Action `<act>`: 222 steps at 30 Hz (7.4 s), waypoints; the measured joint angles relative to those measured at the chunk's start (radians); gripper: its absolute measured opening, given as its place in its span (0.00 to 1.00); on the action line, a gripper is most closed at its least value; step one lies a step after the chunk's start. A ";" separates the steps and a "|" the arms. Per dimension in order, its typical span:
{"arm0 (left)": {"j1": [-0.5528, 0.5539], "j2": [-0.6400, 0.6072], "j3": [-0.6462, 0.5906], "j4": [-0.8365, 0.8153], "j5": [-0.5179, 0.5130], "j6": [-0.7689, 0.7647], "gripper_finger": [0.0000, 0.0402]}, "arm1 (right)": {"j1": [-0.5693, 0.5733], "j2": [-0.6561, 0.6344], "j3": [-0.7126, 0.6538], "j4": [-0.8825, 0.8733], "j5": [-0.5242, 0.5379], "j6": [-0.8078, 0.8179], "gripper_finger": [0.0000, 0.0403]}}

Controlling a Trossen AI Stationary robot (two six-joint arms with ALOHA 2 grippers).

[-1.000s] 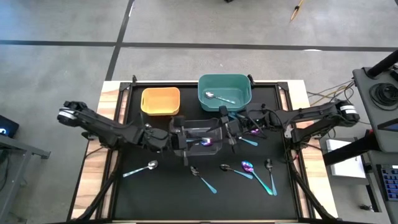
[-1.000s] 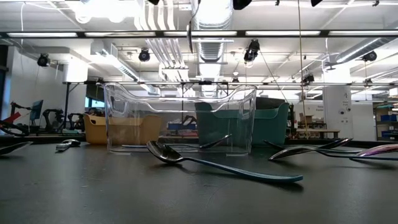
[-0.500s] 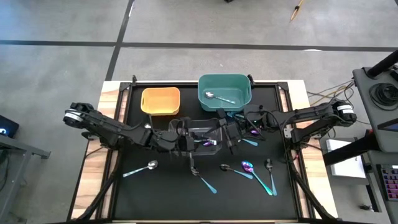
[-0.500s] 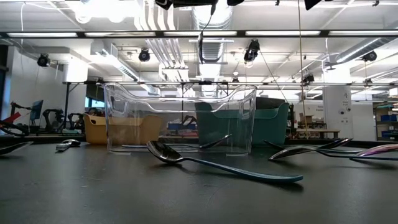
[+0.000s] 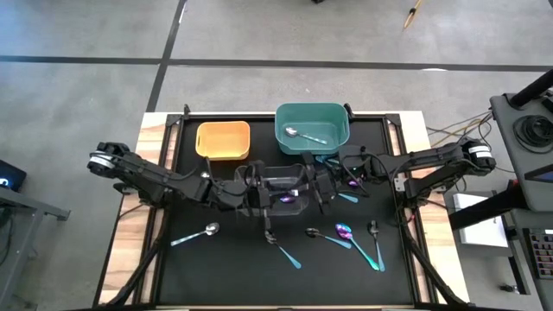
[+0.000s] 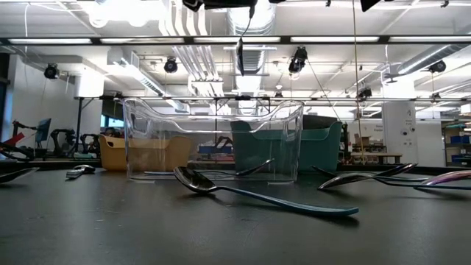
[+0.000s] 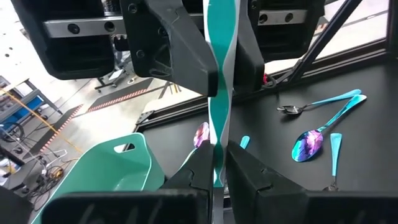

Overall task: Sort silverware by color (type)
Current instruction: Put the blue patterned spoon into the green bin

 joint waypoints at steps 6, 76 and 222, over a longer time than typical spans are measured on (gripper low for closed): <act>0.000 -0.006 0.000 0.001 -0.013 -0.004 0.07 | 0.000 0.000 0.000 0.018 0.018 0.028 0.10; 0.183 -0.125 0.011 -0.331 -0.145 -0.325 0.03 | -0.004 0.063 -0.001 0.231 0.796 0.204 0.40; 1.054 -0.394 -0.093 -0.213 0.444 0.255 0.41 | -0.839 0.321 0.587 -0.987 -0.002 0.914 0.07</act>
